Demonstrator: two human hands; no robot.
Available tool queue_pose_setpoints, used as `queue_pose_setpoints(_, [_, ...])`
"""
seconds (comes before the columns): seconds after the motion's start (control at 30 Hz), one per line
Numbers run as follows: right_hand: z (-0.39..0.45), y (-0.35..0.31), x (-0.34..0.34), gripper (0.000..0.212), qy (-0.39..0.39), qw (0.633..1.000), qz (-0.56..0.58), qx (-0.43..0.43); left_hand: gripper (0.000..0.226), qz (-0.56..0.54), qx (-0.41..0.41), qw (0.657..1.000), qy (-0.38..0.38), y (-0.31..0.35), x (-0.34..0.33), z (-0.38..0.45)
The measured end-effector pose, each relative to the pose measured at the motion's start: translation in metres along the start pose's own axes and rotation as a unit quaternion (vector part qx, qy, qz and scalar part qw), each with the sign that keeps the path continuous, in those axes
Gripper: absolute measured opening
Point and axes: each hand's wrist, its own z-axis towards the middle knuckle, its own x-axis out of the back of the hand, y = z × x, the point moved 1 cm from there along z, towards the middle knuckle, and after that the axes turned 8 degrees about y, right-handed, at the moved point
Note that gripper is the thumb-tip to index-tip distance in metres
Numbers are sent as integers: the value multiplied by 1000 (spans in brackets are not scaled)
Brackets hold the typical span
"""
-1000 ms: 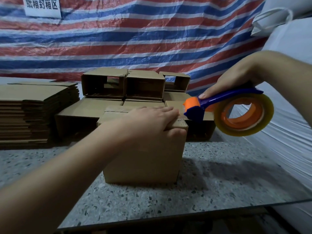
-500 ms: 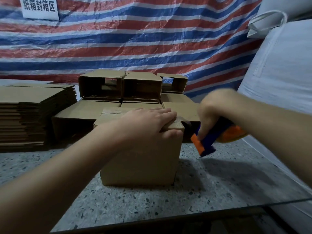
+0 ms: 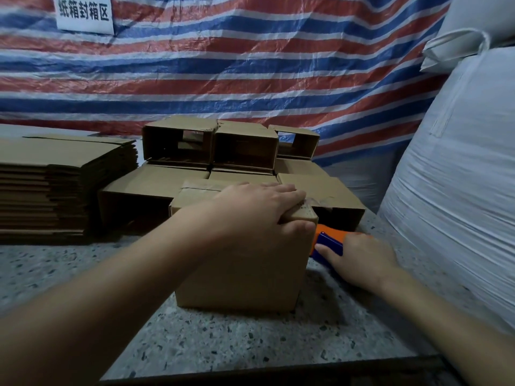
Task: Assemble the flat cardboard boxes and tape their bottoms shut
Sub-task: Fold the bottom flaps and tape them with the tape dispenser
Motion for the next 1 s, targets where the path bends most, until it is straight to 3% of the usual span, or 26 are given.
queue_pose_setpoints(0.07, [8, 0, 15, 82, -45, 998, 24, -24, 70, 1, -2, 1000, 0, 0, 0, 1])
queue_pose_setpoints(0.17, [30, -4, 60, 84, 28, 986, 157, -54, 71, 1, 1, 1000, -6, -1, -1, 1])
queue_pose_setpoints(0.23, [44, -12, 86, 72, -3, 925, 364, -113, 72, 2, 2, 1000, -6, -1, -2, 1])
queue_pose_setpoints(0.3, [48, -24, 102, 55, -45, 881, 456, -119, 73, 6, 1, 1000, -4, -1, -2, 1])
queue_pose_setpoints(0.47, [60, -48, 115, 27, 43, 867, 493, -55, 72, 8, -4, 1000, -2, -1, -1, 0])
queue_pose_setpoints(0.63, [65, -74, 106, 45, -14, 858, 502, -110, 74, 20, -9, 1000, -2, 0, 0, 0])
queue_pose_setpoints(0.73, [55, -84, 89, 39, -50, 834, 534, -130, 78, 27, -5, 1000, -4, 3, 0, 1])
queue_pose_setpoints(0.9, [42, -87, 68, 35, -72, 678, 699, -216, 81, 28, 3, 1000, 0, 2, -2, 1])
queue_pose_setpoints(1.0, [37, -93, 61, 36, -95, 612, 752, -224, 81, 29, 2, 1000, 9, 1, -3, 0])
